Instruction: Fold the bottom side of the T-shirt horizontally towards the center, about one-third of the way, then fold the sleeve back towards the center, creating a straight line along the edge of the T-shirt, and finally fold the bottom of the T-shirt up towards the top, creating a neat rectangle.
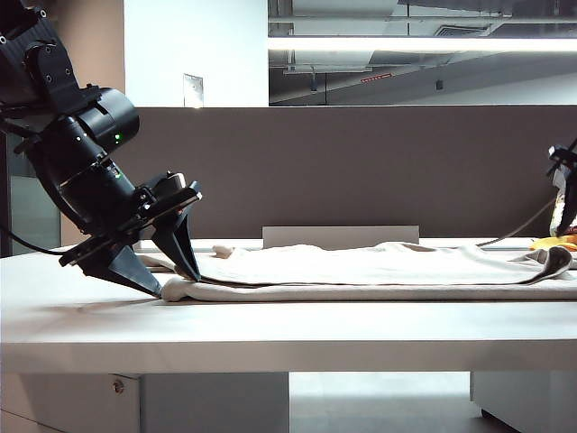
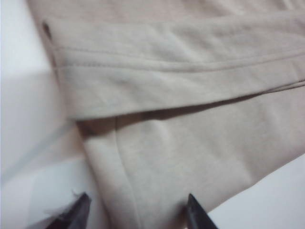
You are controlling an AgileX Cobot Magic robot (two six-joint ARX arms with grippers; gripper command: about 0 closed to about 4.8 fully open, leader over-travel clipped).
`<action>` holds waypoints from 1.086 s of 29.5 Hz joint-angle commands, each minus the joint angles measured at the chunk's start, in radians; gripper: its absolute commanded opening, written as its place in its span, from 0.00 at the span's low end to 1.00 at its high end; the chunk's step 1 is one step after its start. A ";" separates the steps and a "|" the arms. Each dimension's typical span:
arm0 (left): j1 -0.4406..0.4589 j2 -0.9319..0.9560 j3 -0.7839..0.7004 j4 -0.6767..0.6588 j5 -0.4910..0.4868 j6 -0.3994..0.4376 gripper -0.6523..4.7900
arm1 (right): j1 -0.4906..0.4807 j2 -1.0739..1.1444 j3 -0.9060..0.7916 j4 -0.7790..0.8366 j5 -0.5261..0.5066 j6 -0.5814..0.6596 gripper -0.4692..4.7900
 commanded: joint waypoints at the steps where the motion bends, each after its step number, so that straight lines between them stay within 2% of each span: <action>1: -0.001 0.007 -0.005 -0.047 -0.016 0.007 0.61 | 0.002 -0.003 0.003 -0.058 0.079 -0.058 0.68; 12: -0.002 0.007 -0.005 -0.067 0.002 0.006 0.61 | 0.001 0.000 0.002 -0.076 0.119 -0.061 0.67; 22: -0.002 0.007 -0.005 -0.060 0.007 0.006 0.61 | 0.001 0.044 0.002 -0.085 0.111 -0.064 0.67; 24: -0.002 0.007 -0.005 -0.057 0.007 0.006 0.61 | 0.002 0.048 0.002 -0.084 0.111 -0.064 0.64; 25: -0.002 0.007 -0.005 -0.057 0.007 0.006 0.61 | 0.002 0.050 0.002 -0.084 0.111 -0.064 0.58; 26: -0.002 0.007 -0.005 -0.057 0.007 0.006 0.61 | 0.002 0.051 0.002 -0.084 0.110 -0.064 0.57; 28: -0.002 0.007 -0.005 -0.057 0.011 0.006 0.48 | 0.006 0.055 0.002 -0.084 0.110 -0.064 0.56; 29: -0.002 0.007 -0.005 -0.053 0.025 0.006 0.43 | 0.008 0.059 0.002 -0.084 0.110 -0.064 0.52; 32: -0.002 0.007 -0.005 -0.050 0.026 0.006 0.43 | 0.008 0.060 0.002 -0.084 0.111 -0.064 0.49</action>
